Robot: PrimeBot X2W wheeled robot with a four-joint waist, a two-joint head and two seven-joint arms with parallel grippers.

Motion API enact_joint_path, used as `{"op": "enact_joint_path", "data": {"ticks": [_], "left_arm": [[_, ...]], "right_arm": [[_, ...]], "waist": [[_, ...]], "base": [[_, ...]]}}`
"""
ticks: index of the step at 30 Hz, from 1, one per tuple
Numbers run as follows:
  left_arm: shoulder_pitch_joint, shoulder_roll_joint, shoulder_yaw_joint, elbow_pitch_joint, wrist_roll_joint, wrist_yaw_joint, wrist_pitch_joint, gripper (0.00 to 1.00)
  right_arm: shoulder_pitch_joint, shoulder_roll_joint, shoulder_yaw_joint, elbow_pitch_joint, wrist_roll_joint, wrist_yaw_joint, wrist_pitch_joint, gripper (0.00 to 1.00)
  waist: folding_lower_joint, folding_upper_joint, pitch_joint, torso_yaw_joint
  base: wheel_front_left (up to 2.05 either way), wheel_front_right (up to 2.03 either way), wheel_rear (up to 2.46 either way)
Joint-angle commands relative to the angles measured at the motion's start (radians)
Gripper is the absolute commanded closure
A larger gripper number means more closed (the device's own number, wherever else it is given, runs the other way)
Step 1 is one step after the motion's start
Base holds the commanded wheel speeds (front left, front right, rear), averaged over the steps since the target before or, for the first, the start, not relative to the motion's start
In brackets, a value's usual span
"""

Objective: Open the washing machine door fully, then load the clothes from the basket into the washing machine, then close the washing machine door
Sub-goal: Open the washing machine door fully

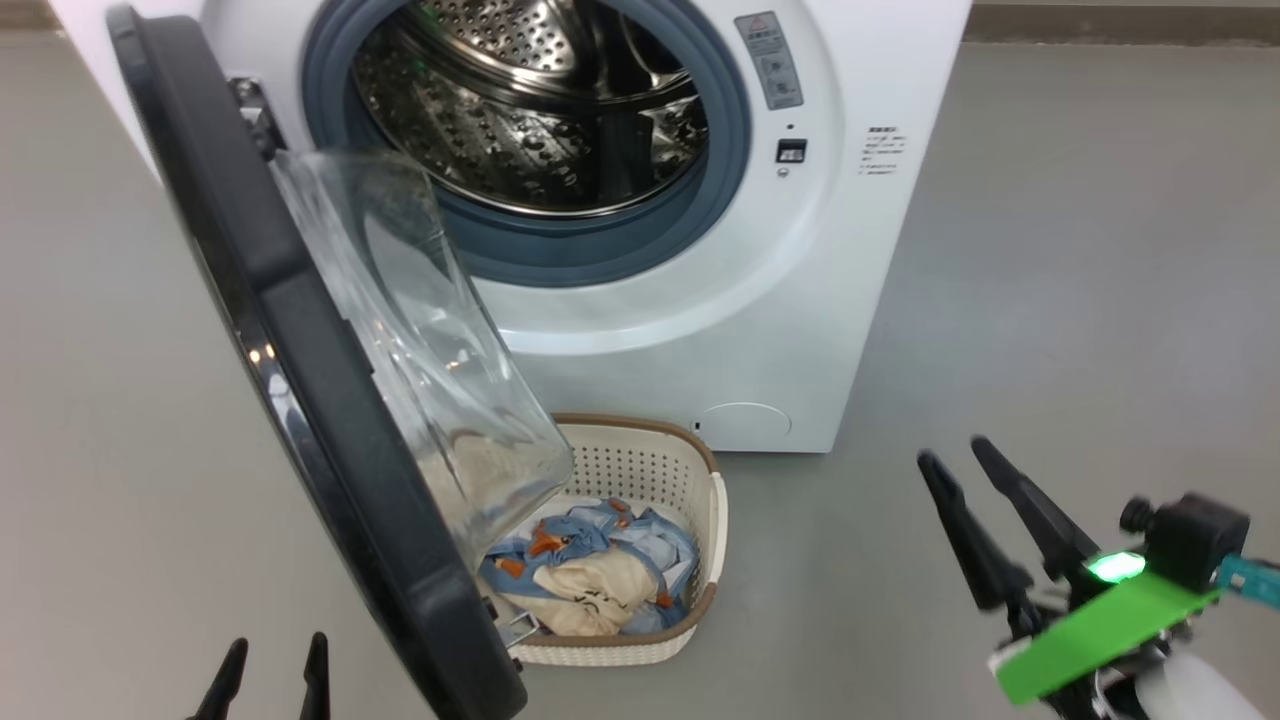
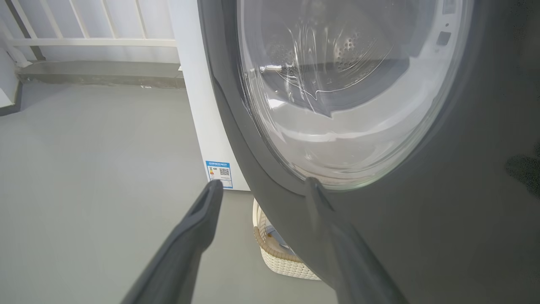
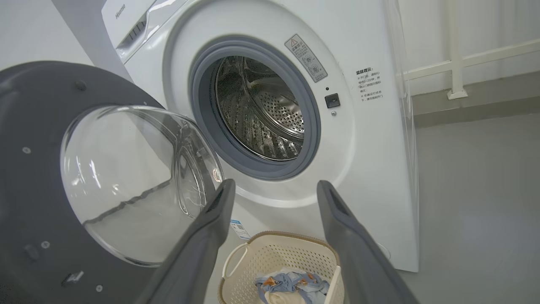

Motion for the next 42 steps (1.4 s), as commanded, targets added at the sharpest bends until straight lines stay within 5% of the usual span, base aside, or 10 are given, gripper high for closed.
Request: {"op": "enact_joint_path", "data": {"ticks": [1,8,19,42], "left_arm": [[-0.012,0.01,0.038,-0.023,-0.002,-0.002,-0.006,0.0],[0.009,0.01,0.052,-0.025,-0.001,-0.001,-0.006,0.0],[0.056,0.01,0.063,-0.048,-0.02,0.024,-0.006,0.0],[0.065,0.01,0.066,-0.079,-0.012,0.028,-0.006,0.0]], "right_arm": [[0.027,-0.01,-0.002,-0.02,-0.081,0.003,-0.011,0.0],[0.185,0.063,-0.196,-0.025,-0.39,0.003,-0.012,0.0],[0.373,0.251,-0.425,-0.119,-0.665,0.003,-0.012,0.0],[0.393,0.308,-0.456,-0.101,-0.722,0.003,-0.012,0.0]], "waist": [[0.0,0.0,-0.01,-0.013],[0.0,0.0,-0.034,-0.035],[0.0,0.0,-0.065,-0.061],[0.0,0.0,-0.069,-0.065]], "base": [[0.0,0.0,0.0],[0.0,0.0,0.0],[0.0,0.0,0.0],[0.0,0.0,0.0]]}}
